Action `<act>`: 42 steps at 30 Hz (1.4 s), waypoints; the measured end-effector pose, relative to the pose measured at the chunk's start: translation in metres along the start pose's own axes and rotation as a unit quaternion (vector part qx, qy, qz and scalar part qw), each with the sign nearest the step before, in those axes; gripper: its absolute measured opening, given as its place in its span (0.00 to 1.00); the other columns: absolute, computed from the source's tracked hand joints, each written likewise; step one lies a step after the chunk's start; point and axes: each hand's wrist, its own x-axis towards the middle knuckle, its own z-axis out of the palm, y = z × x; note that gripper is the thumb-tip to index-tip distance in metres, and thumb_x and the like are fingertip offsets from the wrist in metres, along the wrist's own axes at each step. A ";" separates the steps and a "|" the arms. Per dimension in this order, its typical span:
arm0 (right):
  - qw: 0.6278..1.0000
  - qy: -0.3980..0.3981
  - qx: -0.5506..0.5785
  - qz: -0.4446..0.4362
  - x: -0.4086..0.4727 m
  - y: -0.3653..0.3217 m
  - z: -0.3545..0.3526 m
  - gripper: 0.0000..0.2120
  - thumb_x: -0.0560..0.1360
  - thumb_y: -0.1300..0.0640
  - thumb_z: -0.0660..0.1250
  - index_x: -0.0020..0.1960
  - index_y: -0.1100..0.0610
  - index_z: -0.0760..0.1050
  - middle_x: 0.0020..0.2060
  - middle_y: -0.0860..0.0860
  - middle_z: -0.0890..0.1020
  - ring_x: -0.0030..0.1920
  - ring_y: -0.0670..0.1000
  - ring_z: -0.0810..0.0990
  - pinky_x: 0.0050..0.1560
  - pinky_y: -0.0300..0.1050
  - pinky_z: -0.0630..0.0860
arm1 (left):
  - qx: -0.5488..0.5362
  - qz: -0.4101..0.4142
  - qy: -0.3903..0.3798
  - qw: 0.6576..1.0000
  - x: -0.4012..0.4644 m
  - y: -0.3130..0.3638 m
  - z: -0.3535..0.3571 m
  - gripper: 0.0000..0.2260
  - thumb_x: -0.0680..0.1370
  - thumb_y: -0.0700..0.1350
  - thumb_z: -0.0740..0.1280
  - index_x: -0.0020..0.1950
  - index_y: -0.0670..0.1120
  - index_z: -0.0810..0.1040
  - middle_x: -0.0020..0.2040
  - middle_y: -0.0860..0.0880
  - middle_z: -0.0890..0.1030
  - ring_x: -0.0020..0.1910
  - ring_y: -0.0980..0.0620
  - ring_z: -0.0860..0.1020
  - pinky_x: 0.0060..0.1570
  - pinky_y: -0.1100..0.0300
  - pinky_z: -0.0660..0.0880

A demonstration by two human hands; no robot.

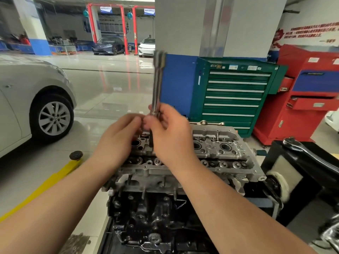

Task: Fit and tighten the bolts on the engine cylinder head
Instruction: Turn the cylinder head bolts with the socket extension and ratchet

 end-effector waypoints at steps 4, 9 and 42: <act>0.998 0.045 0.031 -0.024 0.023 -0.022 -0.029 0.10 0.80 0.62 0.70 0.53 0.47 0.78 0.44 0.49 0.87 0.44 0.46 0.87 0.50 0.47 0.85 | 0.107 0.023 -0.040 0.993 0.001 -0.006 0.010 0.09 0.82 0.46 0.68 0.60 0.57 0.82 0.55 0.58 0.84 0.53 0.63 0.80 0.55 0.62 0.75; 0.995 0.063 -0.070 0.020 0.031 -0.006 -0.106 0.13 0.81 0.64 0.67 0.62 0.51 0.77 0.50 0.49 0.86 0.48 0.44 0.87 0.57 0.44 0.83 | 0.098 0.051 -0.071 0.991 0.013 0.016 0.029 0.08 0.80 0.47 0.71 0.55 0.60 0.83 0.51 0.59 0.84 0.49 0.62 0.81 0.47 0.66 0.74; 0.952 0.194 -0.235 0.042 0.020 0.052 -0.182 0.19 0.83 0.58 0.64 0.73 0.47 0.73 0.57 0.30 0.79 0.61 0.35 0.78 0.62 0.34 0.75 | -0.100 0.042 -0.321 0.941 0.098 0.026 0.208 0.09 0.80 0.33 0.69 0.58 0.42 0.81 0.53 0.38 0.85 0.54 0.41 0.85 0.60 0.51 0.81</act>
